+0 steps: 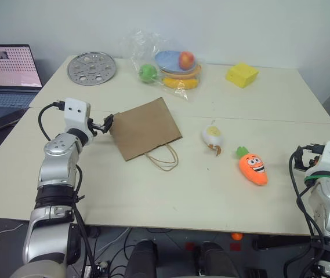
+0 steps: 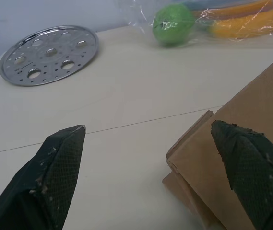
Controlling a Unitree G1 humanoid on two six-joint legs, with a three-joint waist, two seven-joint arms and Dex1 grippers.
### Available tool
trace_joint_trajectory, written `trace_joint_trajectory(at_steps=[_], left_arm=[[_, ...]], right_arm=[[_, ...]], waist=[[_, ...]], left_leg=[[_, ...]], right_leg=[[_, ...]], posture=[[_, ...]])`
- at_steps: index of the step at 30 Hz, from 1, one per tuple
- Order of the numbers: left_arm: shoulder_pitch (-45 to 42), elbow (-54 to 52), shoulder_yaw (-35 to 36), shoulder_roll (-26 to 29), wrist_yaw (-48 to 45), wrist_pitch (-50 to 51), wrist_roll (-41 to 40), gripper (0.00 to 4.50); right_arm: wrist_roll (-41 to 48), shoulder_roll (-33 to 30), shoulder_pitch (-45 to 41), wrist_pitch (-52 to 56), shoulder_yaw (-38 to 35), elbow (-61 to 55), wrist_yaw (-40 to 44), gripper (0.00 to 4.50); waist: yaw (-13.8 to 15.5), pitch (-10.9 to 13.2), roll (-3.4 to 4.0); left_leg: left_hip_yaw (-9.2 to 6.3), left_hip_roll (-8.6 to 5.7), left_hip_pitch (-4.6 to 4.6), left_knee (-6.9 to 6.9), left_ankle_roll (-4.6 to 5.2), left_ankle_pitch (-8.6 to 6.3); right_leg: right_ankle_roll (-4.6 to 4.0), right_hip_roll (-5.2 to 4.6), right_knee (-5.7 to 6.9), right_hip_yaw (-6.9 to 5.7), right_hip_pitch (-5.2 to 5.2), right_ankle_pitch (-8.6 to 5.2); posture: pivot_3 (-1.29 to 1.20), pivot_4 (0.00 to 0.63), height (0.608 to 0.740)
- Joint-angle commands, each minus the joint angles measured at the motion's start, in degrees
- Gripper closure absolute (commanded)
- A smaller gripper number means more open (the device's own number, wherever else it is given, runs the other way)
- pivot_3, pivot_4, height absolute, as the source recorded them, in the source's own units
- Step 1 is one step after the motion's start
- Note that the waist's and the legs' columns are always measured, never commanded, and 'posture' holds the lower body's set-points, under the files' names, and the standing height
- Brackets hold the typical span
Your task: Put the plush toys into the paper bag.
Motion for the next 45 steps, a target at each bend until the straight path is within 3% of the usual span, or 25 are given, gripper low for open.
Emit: trace_joint_trajectory(at_steps=[1, 25, 28, 34, 38, 41, 45], left_arm=[[-0.1, -2.9, 0.7, 1.2, -0.6, -0.5, -0.5, 0.02], [-0.2, -3.5, 3.0, 2.2, -0.8, 0.1, -2.2, 0.02], [-0.1, -6.0, 1.2, 4.9, -7.8, -0.4, -3.0, 0.02], [-0.3, -16.9, -6.0, 10.9, -26.8, 3.3, -7.3, 0.02], [1.1, -22.1, -10.8, 12.5, -33.9, 5.3, -8.1, 0.02], [2.1, -23.5, -16.1, 12.3, -37.8, 3.2, -5.8, 0.02], [2.7, -23.5, -20.3, 9.9, -38.6, -0.2, -3.2, 0.02]], right_arm=[[-0.2, -1.2, -0.5, -1.2, -0.7, -1.6, 0.4, 0.0], [-0.8, -1.7, -1.5, -0.9, -0.1, -1.8, 0.9, 0.0], [0.6, -3.0, -2.3, 1.1, 0.0, -4.8, 2.7, 0.0], [13.9, -10.8, -4.0, 10.0, 7.8, -18.3, 23.7, 0.0], [23.5, -14.8, -3.0, 16.0, 10.1, -25.6, 32.8, 0.0], [31.5, -17.4, -3.5, 21.7, 12.4, -31.4, 37.9, 0.0], [36.8, -18.2, -5.5, 26.0, 15.3, -35.5, 38.3, 0.0]], waist=[[0.0, 0.0, 0.0], [0.0, 0.0, 0.0], [-0.1, 0.0, 0.01], [-0.2, 0.0, 0.03], [0.1, 0.0, 0.03], [0.1, 0.0, 0.04], [0.2, 0.0, 0.01]], left_leg=[[0.0, 0.0, 0.0, 0.0, 0.0, 0.0], [0.0, 0.0, 0.0, 0.0, 0.0, 0.0], [0.0, 0.0, -0.01, -0.01, 0.0, 0.0], [0.03, 0.04, 0.0, -0.02, 0.0, 0.0], [-0.05, 0.09, -0.01, -0.09, 0.0, -0.01], [-0.06, 0.08, -0.03, -0.13, 0.01, -0.03], [-0.09, 0.12, -0.03, -0.11, 0.01, -0.03]], right_leg=[[0.0, 0.0, 0.0, 0.0, 0.0, 0.0], [0.0, 0.0, 0.0, -0.01, 0.0, 0.0], [-0.01, 0.0, -0.01, 0.0, -0.02, 0.0], [-0.23, -0.02, -0.01, 0.0, -0.02, -0.11], [-0.43, -0.02, -0.01, -0.08, 0.0, -0.23], [-0.51, -0.02, -0.01, -0.07, -0.02, -0.29], [-0.61, -0.03, -0.02, -0.09, -0.01, -0.35]], posture=[[0.0, 0.15, 0.74], [0.0, 0.15, 0.74], [0.0, 0.15, 0.74], [0.0, 0.15, 0.74], [0.0, 0.15, 0.74], [0.0, 0.15, 0.74], [0.0, 0.15, 0.74]])
